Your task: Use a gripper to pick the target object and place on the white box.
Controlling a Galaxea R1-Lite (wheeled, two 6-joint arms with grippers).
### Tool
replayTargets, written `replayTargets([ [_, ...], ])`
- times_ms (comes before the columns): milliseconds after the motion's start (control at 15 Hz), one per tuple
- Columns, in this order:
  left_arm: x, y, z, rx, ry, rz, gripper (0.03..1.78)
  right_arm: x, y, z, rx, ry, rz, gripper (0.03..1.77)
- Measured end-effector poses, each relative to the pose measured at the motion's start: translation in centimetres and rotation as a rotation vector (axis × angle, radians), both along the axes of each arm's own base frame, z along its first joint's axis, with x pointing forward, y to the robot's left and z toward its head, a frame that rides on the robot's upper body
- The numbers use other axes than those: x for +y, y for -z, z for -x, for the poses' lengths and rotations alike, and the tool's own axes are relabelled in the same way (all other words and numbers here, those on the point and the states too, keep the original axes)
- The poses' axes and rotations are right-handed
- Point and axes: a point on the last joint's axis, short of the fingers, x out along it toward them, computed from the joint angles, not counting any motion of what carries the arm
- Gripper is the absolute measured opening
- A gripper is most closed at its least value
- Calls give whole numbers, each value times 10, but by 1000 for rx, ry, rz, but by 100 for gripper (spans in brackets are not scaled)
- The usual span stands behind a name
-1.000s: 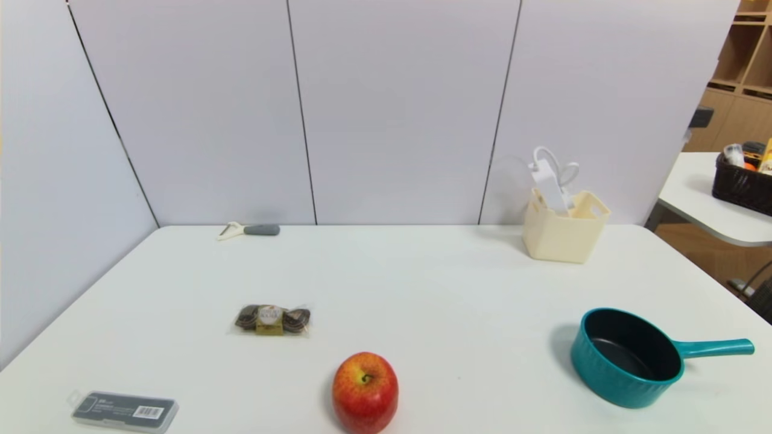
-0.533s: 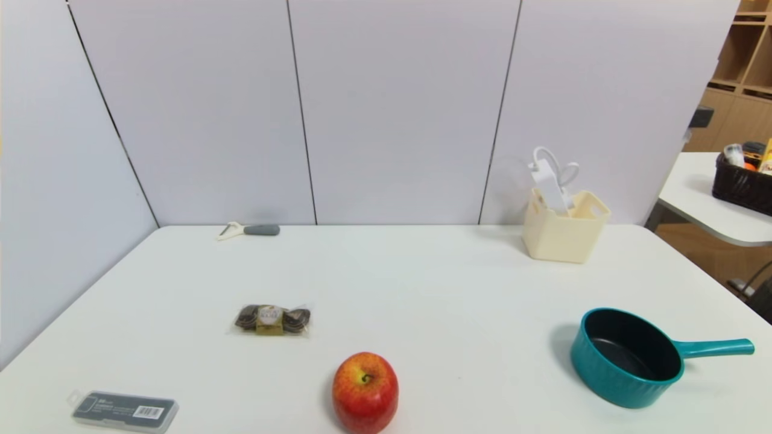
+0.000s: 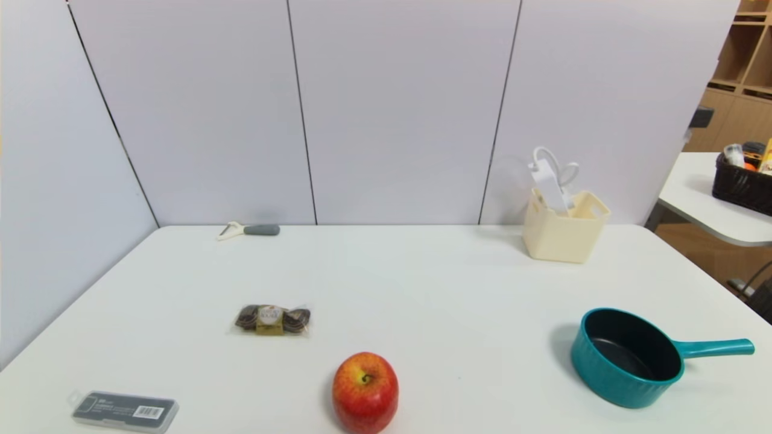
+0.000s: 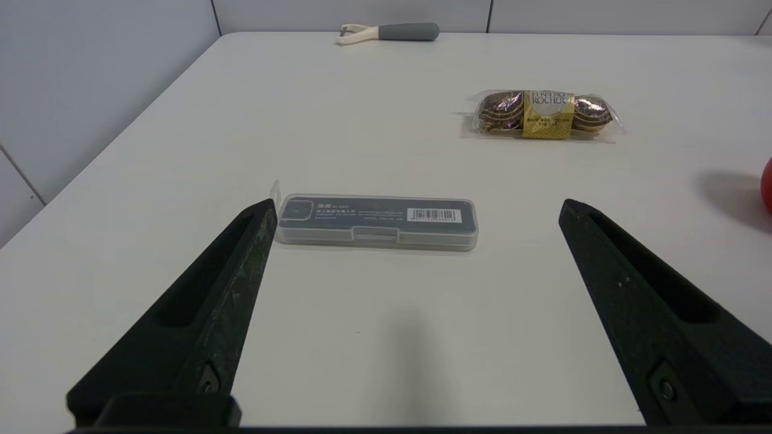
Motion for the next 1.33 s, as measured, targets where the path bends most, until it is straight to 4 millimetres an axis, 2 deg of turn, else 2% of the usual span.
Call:
replayTargets([
  [400, 0, 0, 0, 0, 0, 0, 169, 2, 35, 13, 28, -87, 1, 169],
  [1333, 0, 0, 0, 0, 0, 0, 169, 2, 36, 15, -10, -92, -28, 170],
])
